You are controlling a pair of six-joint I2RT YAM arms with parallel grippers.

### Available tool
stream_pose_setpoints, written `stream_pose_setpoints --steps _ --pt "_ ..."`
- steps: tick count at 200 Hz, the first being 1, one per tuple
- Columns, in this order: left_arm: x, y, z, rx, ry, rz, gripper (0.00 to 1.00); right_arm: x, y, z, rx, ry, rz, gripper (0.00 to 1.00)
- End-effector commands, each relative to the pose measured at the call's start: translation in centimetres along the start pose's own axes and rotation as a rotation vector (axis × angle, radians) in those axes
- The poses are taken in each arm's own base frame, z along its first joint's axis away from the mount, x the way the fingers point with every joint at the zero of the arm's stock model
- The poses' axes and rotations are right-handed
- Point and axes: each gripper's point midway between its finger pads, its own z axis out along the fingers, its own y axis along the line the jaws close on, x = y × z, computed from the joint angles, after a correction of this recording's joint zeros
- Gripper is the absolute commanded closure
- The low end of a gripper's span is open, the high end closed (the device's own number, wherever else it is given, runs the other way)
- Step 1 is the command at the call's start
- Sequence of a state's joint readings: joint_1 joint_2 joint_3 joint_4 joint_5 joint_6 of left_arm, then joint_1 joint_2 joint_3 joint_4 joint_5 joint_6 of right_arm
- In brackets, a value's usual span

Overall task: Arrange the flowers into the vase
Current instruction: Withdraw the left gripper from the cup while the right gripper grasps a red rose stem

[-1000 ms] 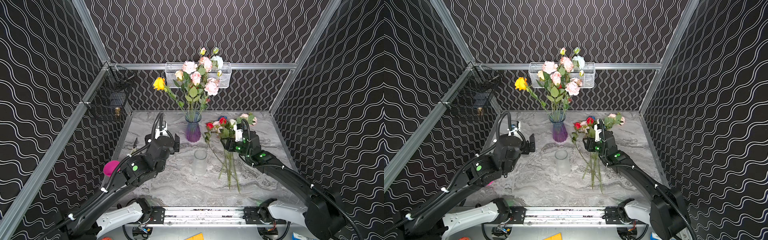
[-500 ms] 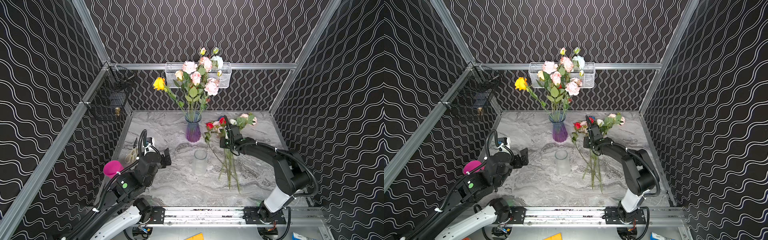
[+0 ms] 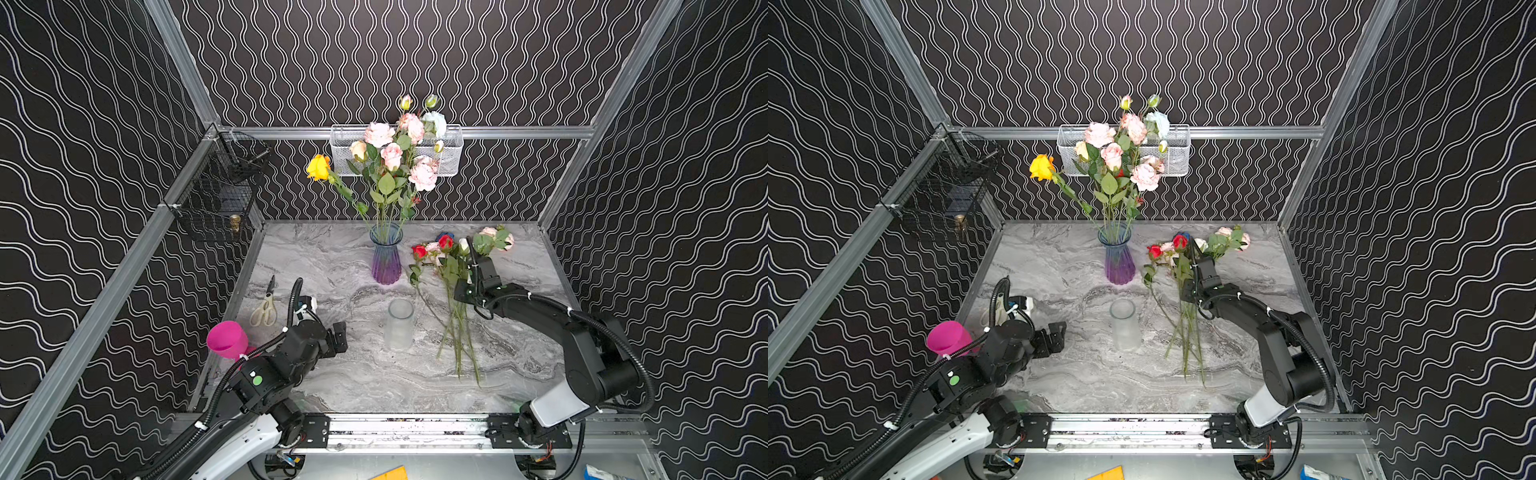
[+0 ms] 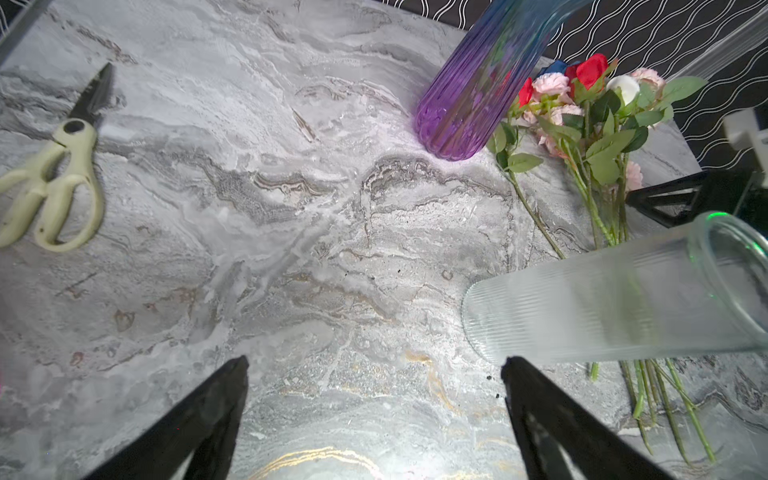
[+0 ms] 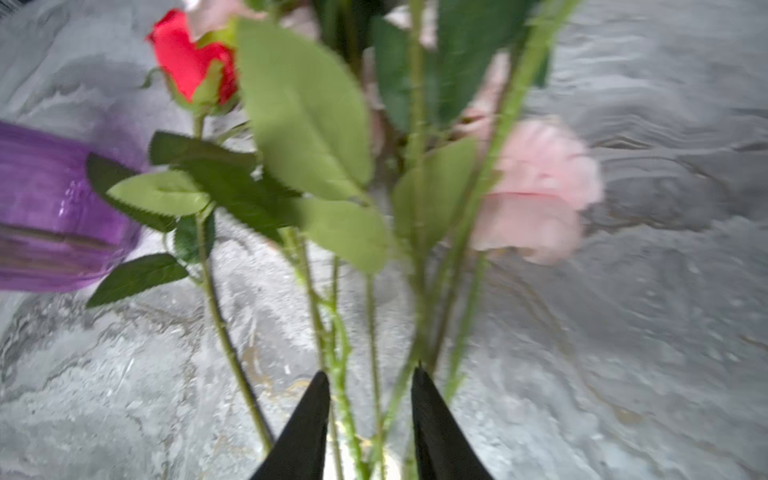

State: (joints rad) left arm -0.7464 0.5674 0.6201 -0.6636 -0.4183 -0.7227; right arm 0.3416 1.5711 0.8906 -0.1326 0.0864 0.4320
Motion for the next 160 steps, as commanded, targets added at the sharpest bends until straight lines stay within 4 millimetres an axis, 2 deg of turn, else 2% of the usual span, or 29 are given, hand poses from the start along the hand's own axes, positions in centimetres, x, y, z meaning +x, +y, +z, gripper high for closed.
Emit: stream_pose_setpoints --steps 1,17,36,49,68,94,100,102,107,138,144,160 --pt "0.0 -0.3 0.2 0.019 -0.01 -0.054 0.02 0.5 1.0 -0.6 -0.074 0.023 0.012 0.65" --pt "0.6 -0.8 0.3 0.058 0.008 -0.05 0.02 1.3 1.3 -0.7 -0.085 0.077 -0.013 0.67" --pt "1.1 -0.5 0.2 0.053 0.027 -0.064 0.02 2.2 2.2 -1.2 -0.132 0.105 -0.031 0.67" --pt "1.1 -0.1 -0.1 0.039 0.026 -0.061 0.02 2.0 2.9 -1.5 -0.154 0.081 -0.047 0.68" --pt "0.6 1.2 -0.6 -0.021 0.005 -0.067 0.02 0.9 2.8 -1.3 -0.12 0.055 -0.053 0.73" --pt "0.6 2.9 -0.9 -0.111 -0.012 -0.105 0.02 -0.2 3.6 0.4 -0.122 0.066 -0.062 0.75" --pt "0.7 3.3 -0.9 -0.13 -0.01 -0.113 0.02 0.2 3.4 1.1 -0.112 0.084 -0.062 0.75" --pt "0.7 3.4 -0.9 -0.138 -0.008 -0.114 0.02 -0.5 3.9 1.1 -0.118 0.071 -0.062 0.74" --pt "0.8 3.6 -0.9 -0.153 -0.007 -0.122 0.02 -0.8 4.1 1.5 -0.116 0.075 -0.058 0.74" --pt "0.8 4.3 -0.9 -0.202 -0.001 -0.129 0.02 -0.5 3.9 3.9 -0.083 0.121 -0.056 0.7" --pt "0.8 4.2 -0.8 -0.202 -0.001 -0.127 0.02 -0.4 3.8 4.4 -0.074 0.132 -0.059 0.71" --pt "0.9 4.1 -0.7 -0.195 0.004 -0.121 0.02 -0.1 4.1 5.2 -0.081 0.151 -0.064 0.83"
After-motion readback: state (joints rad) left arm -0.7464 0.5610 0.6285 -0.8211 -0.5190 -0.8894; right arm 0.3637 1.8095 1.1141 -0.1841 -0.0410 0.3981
